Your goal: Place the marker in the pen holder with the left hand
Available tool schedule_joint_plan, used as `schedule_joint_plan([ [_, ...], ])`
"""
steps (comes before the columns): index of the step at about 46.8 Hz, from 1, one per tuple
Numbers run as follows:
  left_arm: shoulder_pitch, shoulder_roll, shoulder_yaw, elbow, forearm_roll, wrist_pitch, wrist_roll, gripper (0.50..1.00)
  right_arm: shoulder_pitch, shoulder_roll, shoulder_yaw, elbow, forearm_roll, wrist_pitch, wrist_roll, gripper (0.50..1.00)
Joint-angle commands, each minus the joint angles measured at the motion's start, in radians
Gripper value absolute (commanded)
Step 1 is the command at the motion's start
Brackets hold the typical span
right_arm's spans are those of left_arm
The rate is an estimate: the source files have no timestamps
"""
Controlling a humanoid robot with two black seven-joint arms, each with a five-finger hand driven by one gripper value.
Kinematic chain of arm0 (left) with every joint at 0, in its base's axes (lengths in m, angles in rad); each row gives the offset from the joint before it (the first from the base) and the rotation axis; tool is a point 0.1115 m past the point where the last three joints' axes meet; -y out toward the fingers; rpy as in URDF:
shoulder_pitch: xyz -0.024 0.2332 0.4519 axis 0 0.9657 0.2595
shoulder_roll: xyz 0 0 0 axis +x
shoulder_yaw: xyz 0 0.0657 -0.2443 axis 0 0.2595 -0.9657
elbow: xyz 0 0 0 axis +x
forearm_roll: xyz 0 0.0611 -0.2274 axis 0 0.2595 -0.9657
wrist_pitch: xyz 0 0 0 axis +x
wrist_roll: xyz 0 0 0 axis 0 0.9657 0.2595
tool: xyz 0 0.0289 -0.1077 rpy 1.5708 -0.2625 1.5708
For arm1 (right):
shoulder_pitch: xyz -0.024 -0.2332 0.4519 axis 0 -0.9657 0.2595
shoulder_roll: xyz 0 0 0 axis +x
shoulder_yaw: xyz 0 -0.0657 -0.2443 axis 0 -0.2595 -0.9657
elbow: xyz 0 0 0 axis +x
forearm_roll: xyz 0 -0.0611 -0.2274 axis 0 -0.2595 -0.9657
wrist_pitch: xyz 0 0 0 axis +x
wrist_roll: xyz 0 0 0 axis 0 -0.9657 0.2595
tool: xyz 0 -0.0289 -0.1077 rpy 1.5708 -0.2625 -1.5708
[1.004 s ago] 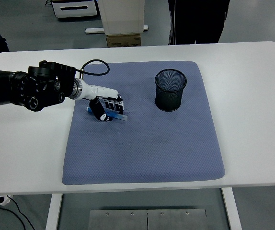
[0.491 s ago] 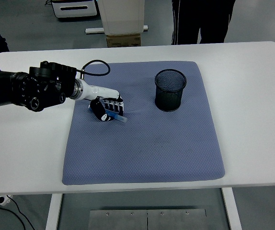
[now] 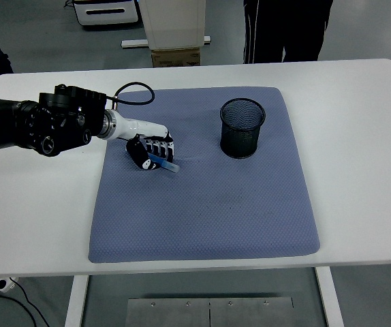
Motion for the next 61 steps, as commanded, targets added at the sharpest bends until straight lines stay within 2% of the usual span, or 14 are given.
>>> schedule_joint_plan([
  [1, 0.004, 0.000, 0.000, 0.000, 0.000, 0.000, -0.002, 0.637, 0.000, 0.000, 0.000, 0.000, 0.000, 0.000, 0.000, 1.000],
  [41, 0.004, 0.003, -0.006, 0.014, -0.005, 0.010, -0.002, 0.637, 0.000, 0.000, -0.002, 0.000, 0.000, 0.000, 0.000, 1.000],
  [49, 0.004, 0.003, -0.009, 0.015, -0.002, 0.045, -0.002, 0.637, 0.000, 0.000, -0.002, 0.000, 0.000, 0.000, 0.000, 1.000],
  [61, 0.004, 0.000, -0.011, 0.015, -0.002, 0.046, -0.002, 0.634, 0.000, 0.000, -0.002, 0.000, 0.000, 0.000, 0.000, 1.000],
])
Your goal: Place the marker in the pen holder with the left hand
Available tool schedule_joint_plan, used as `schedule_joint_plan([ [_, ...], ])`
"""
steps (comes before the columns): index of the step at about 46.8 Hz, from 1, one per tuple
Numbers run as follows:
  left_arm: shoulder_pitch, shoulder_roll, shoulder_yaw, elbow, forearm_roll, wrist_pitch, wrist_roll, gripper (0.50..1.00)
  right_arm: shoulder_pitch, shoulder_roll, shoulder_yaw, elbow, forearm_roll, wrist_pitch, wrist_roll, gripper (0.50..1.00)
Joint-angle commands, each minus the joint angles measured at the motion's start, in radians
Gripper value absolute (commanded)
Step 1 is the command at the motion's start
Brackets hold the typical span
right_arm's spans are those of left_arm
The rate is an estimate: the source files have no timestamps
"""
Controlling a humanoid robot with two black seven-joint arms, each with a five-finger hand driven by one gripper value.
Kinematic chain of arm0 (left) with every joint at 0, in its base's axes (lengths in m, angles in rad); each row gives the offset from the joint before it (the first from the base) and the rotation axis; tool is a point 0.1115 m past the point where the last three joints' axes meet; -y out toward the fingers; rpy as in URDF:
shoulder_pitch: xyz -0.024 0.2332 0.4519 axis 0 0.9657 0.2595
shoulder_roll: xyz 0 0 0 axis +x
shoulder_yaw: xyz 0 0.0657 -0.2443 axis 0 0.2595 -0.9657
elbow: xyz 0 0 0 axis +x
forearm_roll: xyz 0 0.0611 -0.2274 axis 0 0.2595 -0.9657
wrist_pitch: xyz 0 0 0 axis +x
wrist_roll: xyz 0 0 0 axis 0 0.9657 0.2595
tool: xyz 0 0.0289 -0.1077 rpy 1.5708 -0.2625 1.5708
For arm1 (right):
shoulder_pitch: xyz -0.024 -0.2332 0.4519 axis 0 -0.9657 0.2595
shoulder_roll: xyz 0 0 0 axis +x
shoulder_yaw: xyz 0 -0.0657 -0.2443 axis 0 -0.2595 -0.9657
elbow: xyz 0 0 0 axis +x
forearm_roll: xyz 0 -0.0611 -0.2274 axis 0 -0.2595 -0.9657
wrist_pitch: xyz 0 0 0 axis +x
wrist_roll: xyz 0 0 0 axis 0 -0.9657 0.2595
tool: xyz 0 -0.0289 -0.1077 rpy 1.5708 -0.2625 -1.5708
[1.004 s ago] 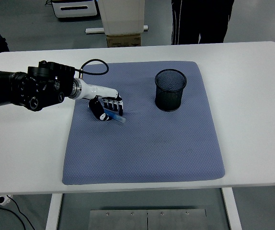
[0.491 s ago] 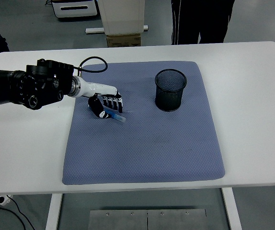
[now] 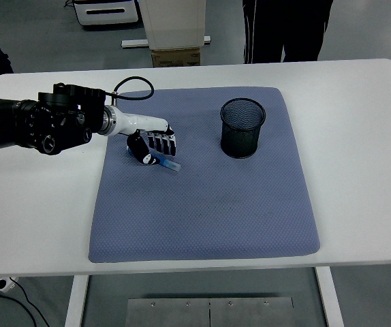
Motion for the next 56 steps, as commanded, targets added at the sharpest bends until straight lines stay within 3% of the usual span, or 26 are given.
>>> schedule_joint_plan([
  [1, 0.000, 0.000, -0.002, 0.000, -0.001, 0.000, 0.000, 0.634, 0.000, 0.000, -0.001, 0.000, 0.000, 0.000, 0.000, 1.000],
  [56, -0.023, 0.012, -0.005, -0.011, 0.086, -0.011, -0.025, 0.651, 0.000, 0.000, 0.000, 0.000, 0.000, 0.000, 0.000, 1.000],
])
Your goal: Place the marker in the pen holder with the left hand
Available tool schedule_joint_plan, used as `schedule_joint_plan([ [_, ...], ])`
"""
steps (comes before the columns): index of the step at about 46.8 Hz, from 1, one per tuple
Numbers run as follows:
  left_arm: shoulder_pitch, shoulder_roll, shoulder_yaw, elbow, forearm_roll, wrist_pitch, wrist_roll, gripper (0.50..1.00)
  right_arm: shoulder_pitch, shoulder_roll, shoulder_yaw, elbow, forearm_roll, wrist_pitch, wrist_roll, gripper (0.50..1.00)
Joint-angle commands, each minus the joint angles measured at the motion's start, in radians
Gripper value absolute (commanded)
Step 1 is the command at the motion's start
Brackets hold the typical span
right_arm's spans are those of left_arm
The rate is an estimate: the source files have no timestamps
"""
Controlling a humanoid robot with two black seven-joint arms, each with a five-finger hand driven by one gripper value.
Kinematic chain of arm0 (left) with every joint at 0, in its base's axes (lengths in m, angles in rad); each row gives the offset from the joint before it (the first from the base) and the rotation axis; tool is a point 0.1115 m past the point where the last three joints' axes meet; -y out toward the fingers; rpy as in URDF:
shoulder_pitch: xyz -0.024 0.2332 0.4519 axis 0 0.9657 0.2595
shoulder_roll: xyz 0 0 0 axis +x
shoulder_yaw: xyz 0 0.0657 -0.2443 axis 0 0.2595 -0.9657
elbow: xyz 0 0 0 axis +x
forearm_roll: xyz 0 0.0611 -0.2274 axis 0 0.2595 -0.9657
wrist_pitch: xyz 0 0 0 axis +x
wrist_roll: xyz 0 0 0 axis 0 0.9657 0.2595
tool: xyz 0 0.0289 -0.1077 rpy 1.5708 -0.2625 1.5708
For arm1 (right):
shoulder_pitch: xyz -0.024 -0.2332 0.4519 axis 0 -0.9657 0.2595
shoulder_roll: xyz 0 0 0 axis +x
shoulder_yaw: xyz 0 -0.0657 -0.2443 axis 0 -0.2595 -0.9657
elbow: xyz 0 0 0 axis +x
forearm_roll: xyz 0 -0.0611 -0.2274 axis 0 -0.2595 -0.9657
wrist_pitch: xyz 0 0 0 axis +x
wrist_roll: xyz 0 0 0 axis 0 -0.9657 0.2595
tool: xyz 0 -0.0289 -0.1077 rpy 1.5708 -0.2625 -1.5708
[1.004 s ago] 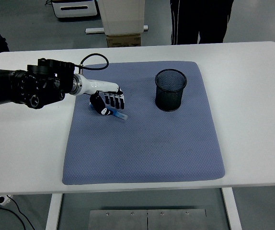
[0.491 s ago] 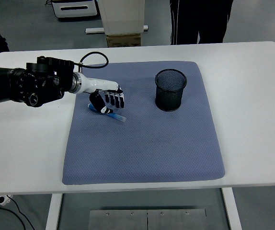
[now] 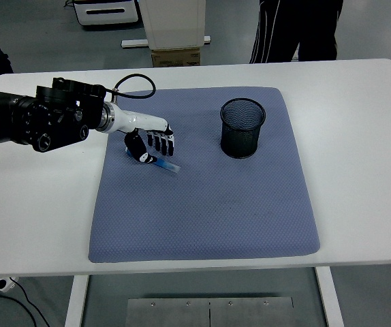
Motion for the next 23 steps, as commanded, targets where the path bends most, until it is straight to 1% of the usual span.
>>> schedule_joint_plan([
  [1, -0.005, 0.000, 0.000, -0.008, 0.002, -0.002, -0.006, 0.660, 0.000, 0.000, 0.000, 0.000, 0.000, 0.000, 0.000, 1.000],
  [3, -0.010, 0.001, 0.000, -0.014, 0.002, -0.005, -0.007, 0.681, 0.000, 0.000, 0.000, 0.000, 0.000, 0.000, 0.000, 1.000],
  [8, -0.010, 0.001, 0.002, -0.020, 0.005, -0.014, -0.007, 0.681, 0.000, 0.000, 0.000, 0.000, 0.000, 0.000, 0.000, 1.000],
  [23, 0.004, 0.000, 0.003, -0.020, 0.028, -0.010, -0.006, 0.678, 0.000, 0.000, 0.000, 0.000, 0.000, 0.000, 0.000, 1.000],
])
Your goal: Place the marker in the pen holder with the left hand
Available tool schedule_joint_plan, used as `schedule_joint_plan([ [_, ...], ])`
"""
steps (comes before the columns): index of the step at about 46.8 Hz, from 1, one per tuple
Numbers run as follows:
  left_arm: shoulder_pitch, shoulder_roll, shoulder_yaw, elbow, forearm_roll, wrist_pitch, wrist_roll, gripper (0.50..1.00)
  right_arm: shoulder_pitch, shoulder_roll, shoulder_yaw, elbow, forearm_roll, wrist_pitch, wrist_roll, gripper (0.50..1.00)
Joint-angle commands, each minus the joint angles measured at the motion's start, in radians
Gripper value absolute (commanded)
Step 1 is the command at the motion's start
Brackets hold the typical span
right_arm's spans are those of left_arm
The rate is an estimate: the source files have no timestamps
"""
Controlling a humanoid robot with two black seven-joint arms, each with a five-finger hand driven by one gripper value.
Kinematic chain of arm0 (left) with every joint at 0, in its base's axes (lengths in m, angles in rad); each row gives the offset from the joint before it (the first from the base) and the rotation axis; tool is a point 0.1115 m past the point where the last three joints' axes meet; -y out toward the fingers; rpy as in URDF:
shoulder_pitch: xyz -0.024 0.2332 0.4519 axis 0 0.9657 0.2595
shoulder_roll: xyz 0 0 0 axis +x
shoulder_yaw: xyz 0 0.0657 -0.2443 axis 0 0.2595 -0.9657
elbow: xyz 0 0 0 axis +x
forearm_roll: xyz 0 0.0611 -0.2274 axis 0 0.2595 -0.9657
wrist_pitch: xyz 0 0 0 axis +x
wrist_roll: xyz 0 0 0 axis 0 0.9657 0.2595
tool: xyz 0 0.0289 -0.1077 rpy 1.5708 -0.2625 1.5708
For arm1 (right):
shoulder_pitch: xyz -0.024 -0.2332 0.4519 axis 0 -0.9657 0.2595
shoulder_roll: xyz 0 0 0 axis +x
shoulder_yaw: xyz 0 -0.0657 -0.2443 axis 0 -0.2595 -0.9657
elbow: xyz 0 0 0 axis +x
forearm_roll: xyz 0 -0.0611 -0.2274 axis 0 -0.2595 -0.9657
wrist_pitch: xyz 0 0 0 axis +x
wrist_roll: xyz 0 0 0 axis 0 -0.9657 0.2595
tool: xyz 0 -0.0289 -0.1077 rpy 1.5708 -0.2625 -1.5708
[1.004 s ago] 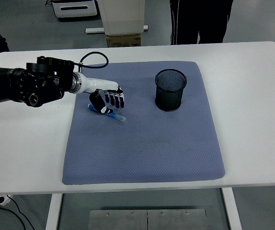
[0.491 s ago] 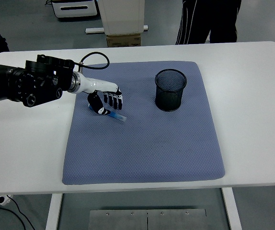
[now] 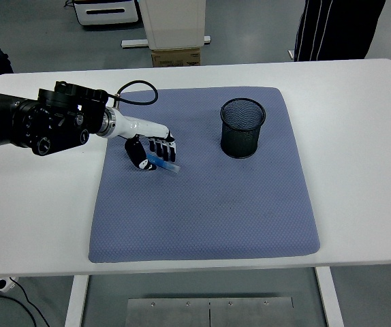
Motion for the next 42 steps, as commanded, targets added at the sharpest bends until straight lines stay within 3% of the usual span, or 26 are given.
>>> schedule_joint_plan([
  [1, 0.002, -0.002, 0.000, 0.000, 0.001, 0.000, 0.000, 0.675, 0.000, 0.000, 0.000, 0.000, 0.000, 0.000, 0.000, 1.000],
  [15, 0.006, -0.003, 0.002, 0.000, 0.002, 0.002, 0.002, 0.654, 0.000, 0.000, 0.000, 0.000, 0.000, 0.000, 0.000, 1.000],
  [24, 0.022, -0.006, 0.003, 0.002, 0.002, 0.002, 0.003, 0.613, 0.000, 0.000, 0.000, 0.000, 0.000, 0.000, 0.000, 1.000],
  [42, 0.011, -0.002, 0.003, 0.002, -0.001, 0.003, 0.006, 0.604, 0.000, 0.000, -0.001, 0.000, 0.000, 0.000, 0.000, 1.000],
])
